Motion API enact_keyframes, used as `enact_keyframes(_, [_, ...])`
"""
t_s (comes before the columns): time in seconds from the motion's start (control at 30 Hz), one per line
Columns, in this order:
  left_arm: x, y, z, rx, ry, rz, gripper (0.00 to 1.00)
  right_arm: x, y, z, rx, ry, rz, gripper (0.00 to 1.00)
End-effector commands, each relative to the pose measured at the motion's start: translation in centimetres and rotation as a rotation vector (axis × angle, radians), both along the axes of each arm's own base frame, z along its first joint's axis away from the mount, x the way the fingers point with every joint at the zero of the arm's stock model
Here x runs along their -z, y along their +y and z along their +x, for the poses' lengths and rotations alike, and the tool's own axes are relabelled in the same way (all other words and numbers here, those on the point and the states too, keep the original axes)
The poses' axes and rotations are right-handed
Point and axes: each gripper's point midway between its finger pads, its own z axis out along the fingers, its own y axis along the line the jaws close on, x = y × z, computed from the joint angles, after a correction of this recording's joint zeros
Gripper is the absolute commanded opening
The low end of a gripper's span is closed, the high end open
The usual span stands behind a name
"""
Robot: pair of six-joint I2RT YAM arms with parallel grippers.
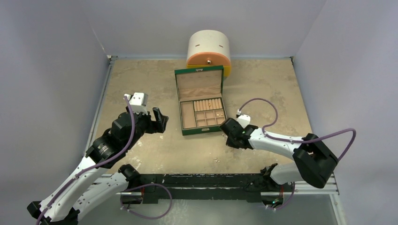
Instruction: Organize the mixed jewelry
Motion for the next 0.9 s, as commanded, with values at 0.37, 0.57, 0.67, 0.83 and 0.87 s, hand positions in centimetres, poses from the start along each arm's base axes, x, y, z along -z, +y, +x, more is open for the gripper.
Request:
enact_keyframes(0.37, [-1.0,-0.2,0.5,0.003,-0.039,-0.015,0.79,-2.1,4.6,-0.2,-0.604,-0.113,-0.126,0.00])
enact_keyframes(0.57, [-0.9,-0.2,0.5,0.004,-0.036,-0.013,0.79,-4.7,4.8,0.4,-0.634,-0.197,-0.121,0.24])
enact_keyframes(0.67, [-0.9,-0.2,0.5,0.004,-0.035,-0.013,0.79,-5.6,4.6,0.6,-0.623,-0.218,-0.125,0.30])
enact_keyframes(0.83, [-1.0,-0.2,0.5,0.002,-0.037,-0.014,0.79,-6.2,4.7,0.6,-0.573,-0.230,-0.095,0.31])
enact_keyframes(0.87, [-1.0,-0.2,0.5,0.002,-0.037,-0.014,0.79,-6.2,4.8,0.6,-0.558,-0.232,-0.079,0.31])
